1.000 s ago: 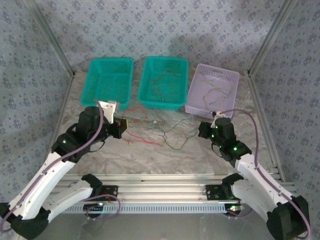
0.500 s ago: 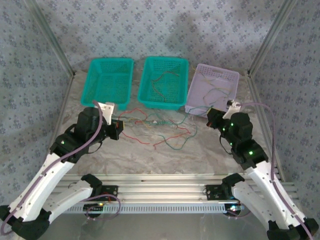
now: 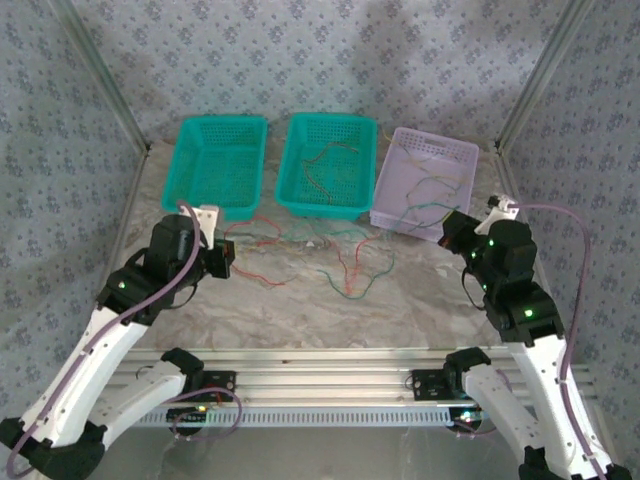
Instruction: Untangle the cables
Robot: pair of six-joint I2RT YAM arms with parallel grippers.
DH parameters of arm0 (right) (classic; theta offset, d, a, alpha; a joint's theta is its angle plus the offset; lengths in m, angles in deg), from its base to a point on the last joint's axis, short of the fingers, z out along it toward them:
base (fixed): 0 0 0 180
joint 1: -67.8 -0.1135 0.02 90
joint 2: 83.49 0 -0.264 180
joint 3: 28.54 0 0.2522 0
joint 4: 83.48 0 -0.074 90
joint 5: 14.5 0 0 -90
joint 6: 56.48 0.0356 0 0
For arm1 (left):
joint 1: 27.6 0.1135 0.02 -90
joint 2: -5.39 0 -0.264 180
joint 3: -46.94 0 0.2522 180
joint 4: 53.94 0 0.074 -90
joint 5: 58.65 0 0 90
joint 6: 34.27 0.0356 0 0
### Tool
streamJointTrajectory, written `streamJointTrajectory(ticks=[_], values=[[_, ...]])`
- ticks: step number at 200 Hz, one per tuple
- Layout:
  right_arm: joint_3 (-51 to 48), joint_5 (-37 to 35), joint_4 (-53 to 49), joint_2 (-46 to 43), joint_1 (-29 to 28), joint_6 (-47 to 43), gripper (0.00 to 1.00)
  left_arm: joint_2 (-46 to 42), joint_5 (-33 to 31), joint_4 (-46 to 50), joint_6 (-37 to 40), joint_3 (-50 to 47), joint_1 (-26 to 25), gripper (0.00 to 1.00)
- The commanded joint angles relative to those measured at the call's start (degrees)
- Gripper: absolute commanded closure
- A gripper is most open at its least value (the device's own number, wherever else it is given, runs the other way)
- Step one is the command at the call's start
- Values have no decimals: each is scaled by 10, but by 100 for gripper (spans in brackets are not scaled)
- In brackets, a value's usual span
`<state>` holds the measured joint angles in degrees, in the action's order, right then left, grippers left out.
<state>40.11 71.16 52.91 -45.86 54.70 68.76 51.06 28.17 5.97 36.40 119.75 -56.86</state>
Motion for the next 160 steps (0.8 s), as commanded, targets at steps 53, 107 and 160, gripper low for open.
streamJointTrajectory(ticks=[53,107,160], values=[[35,25,-83,6,73,48,100,1,-13,24,-10,-2,55,100],[-12,223,48,104,48,80,100,-2,25,3,-31,1,55,100],[17,138,130,261,-196,-34,68,-6,79,-35,-59,-12,55,100]])
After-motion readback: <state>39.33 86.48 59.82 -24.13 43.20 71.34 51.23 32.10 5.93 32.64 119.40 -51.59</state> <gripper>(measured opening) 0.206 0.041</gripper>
